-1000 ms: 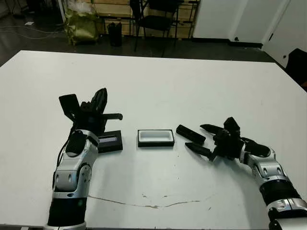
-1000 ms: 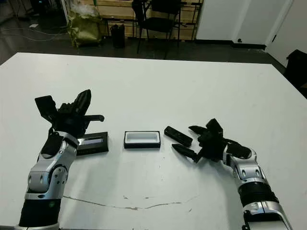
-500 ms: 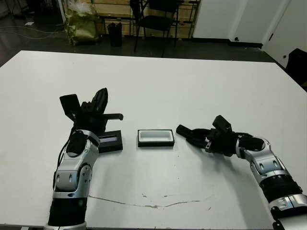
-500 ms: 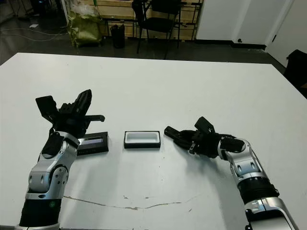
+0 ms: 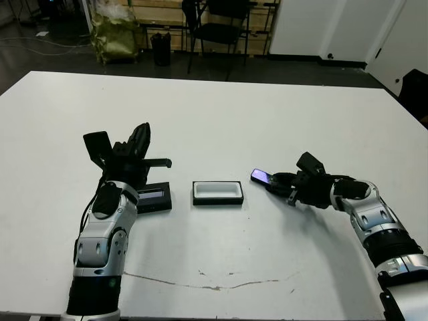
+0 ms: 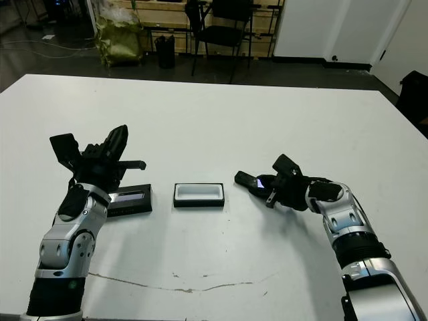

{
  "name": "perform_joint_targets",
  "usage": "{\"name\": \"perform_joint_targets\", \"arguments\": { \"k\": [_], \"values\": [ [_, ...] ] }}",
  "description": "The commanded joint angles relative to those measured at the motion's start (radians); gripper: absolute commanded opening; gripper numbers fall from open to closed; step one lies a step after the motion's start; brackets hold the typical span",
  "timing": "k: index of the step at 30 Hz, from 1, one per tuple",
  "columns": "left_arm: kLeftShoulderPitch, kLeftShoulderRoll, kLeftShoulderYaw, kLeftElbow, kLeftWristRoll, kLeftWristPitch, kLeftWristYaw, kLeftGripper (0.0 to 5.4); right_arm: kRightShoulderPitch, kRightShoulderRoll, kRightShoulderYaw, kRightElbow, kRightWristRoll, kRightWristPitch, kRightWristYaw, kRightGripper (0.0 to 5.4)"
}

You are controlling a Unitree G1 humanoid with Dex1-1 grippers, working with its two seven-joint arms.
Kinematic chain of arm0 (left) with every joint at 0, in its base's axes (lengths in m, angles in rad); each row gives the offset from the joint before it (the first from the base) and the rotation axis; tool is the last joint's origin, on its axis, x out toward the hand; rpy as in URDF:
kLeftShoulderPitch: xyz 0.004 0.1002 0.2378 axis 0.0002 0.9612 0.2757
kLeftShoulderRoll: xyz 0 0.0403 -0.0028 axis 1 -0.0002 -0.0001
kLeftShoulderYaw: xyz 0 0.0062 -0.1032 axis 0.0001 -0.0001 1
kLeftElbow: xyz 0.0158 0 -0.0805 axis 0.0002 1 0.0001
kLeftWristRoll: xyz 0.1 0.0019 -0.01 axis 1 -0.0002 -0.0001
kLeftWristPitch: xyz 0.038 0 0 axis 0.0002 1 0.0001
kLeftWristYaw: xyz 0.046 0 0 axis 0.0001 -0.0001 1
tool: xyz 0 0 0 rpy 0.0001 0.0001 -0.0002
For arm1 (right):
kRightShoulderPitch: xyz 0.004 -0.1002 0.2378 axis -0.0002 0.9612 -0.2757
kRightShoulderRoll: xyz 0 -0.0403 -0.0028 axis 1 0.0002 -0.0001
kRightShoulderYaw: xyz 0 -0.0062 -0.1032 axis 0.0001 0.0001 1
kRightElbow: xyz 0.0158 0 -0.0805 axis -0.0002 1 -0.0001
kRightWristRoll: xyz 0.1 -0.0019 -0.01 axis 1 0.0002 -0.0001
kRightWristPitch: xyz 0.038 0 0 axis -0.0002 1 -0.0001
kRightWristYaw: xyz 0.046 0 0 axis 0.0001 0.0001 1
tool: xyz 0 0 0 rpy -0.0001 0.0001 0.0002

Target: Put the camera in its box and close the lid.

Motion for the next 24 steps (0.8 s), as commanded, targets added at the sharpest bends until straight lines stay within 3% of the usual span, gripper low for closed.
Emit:
{"name": "perform_joint_targets", "arguments": {
  "k": [1, 5, 10, 11, 14, 24],
  "values": [
    [-0.007, 0.008, 0.002, 0.008, 0.007, 0.020, 0.006, 0.00, 0.027, 0.004, 0.000, 0.104, -0.023, 0.005, 0.014, 0.85],
    [-0.009, 0.010, 0.004, 0.015, 0.003, 0.012, -0.004, 0.00, -0.007, 0.006, -0.066, 0.093, 0.048, -0.030, 0.052, 0.85],
    [-0.012, 0.006, 0.006, 0.018, 0.002, 0.013, -0.001, 0.00, -0.103, 0.030, -0.167, 0.158, 0.159, -0.075, 0.207, 0.82],
    [-0.013, 0.006, 0.005, 0.017, 0.004, 0.014, 0.002, 0.00, -0.120, 0.033, -0.177, 0.151, 0.173, -0.054, 0.231, 0.82],
    [-0.014, 0.008, 0.006, 0.010, 0.004, 0.022, 0.004, 0.00, -0.188, 0.036, -0.190, 0.116, 0.220, 0.111, 0.313, 0.82],
    [-0.015, 0.011, 0.026, -0.009, -0.013, 0.044, 0.011, 0.00, -0.282, 0.047, -0.045, -0.080, 0.141, 0.273, 0.372, 0.82]
  ]
}}
